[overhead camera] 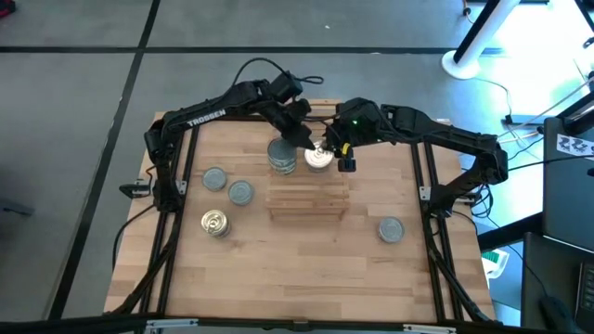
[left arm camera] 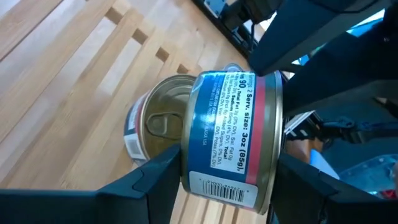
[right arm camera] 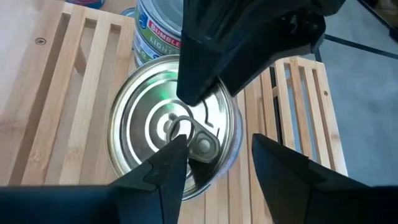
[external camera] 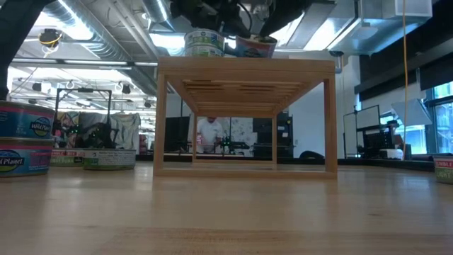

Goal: Stack canned seafood by type on shelf
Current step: Stack the blue tuna can on top of the blue tuna can on the shelf

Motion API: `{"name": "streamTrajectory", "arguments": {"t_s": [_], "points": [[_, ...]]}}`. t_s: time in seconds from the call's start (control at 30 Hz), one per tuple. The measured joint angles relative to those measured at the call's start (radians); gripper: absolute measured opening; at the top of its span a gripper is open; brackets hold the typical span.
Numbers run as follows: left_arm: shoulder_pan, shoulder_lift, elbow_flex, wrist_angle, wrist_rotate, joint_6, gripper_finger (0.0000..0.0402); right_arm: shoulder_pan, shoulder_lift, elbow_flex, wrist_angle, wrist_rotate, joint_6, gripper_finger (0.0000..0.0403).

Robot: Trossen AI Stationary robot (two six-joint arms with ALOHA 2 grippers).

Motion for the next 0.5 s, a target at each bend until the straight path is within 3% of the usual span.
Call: {"name": "streamTrajectory", "arguments": {"t_s": [0.2, 0.5], "points": [[-0.014, 0.001, -0.001, 0.005, -0.012, 0.028, 0.0210, 0.001, 0.004, 0.000, 0.000, -0.006, 0.002, 0.0182], [-0.015, 0.002, -0.001, 0.007, -0.023, -0.057, 0.0210, 0.001, 0.005, 0.000, -0.008, -0.004, 0.010, 0.0182]]}}
